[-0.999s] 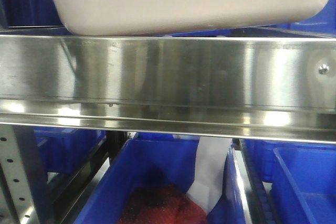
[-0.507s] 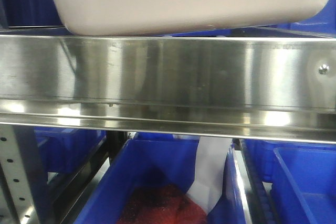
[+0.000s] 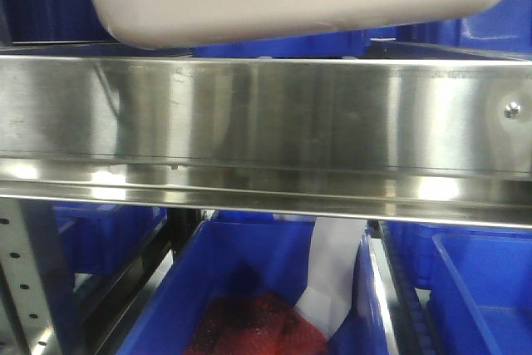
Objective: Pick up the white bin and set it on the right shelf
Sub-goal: 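Carry the bin over the shelf edge and lower it onto the rollers, then open both grippers and release the bin on the shelf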
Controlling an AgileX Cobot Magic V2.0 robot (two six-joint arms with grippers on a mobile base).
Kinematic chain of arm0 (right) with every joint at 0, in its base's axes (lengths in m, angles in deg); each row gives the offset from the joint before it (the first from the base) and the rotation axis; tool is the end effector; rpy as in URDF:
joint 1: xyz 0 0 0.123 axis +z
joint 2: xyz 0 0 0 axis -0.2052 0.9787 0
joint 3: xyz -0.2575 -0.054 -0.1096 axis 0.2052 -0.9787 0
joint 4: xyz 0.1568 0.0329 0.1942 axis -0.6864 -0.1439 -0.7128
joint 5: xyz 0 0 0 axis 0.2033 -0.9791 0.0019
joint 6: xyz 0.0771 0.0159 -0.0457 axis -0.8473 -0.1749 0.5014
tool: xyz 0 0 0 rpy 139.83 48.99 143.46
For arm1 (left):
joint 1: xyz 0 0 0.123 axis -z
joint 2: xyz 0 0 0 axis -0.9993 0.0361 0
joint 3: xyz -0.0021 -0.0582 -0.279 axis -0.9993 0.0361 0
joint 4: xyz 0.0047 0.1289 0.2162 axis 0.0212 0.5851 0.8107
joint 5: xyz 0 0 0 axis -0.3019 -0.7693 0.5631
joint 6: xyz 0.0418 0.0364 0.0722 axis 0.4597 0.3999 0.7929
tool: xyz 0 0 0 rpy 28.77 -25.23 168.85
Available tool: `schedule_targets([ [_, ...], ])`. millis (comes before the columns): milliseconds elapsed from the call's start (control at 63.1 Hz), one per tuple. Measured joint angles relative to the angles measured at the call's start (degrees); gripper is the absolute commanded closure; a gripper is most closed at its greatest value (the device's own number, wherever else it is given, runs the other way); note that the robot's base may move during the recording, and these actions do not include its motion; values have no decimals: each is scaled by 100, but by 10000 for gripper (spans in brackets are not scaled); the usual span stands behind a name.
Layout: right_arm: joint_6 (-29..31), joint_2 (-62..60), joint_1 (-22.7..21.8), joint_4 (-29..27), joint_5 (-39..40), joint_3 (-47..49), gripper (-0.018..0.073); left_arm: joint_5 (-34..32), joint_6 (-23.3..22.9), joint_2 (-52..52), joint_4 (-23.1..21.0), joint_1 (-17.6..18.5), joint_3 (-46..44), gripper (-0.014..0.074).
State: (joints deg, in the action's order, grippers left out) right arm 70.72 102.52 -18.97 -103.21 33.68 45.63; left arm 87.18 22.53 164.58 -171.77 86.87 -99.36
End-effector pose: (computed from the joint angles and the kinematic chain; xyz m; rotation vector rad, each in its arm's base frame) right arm 0.2746 0.0254 0.3755 0.4881 1.6726 1.3294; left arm 0.2808 -0.0727 0.3824 -0.0192 1.7960 -1.5532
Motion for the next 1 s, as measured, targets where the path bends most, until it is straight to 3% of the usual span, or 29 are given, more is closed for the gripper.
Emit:
schedule_targets([
  [254,142,869,369,-75,-37,245,489,-810,346,13,128,0,-60,720],
  [349,266,1079,379,-100,-75,245,433,-822,397,62,303,0,-82,680],
  [460,450,1161,379,-109,-139,245,225,-784,418,150,621,0,-136,534],
  [523,609,1171,379,-113,-167,245,67,-683,432,196,762,0,-184,401],
  [618,924,1171,391,7,-167,245,-88,-527,445,210,865,0,-239,218],
  [729,1369,1172,413,87,-92,245,-70,-365,518,210,925,21,-265,118],
  [872,2123,1183,446,185,82,245,-70,-304,737,210,1103,57,-265,114],
  [999,2724,1183,488,461,359,248,-70,-481,818,210,1524,110,-265,114],
])
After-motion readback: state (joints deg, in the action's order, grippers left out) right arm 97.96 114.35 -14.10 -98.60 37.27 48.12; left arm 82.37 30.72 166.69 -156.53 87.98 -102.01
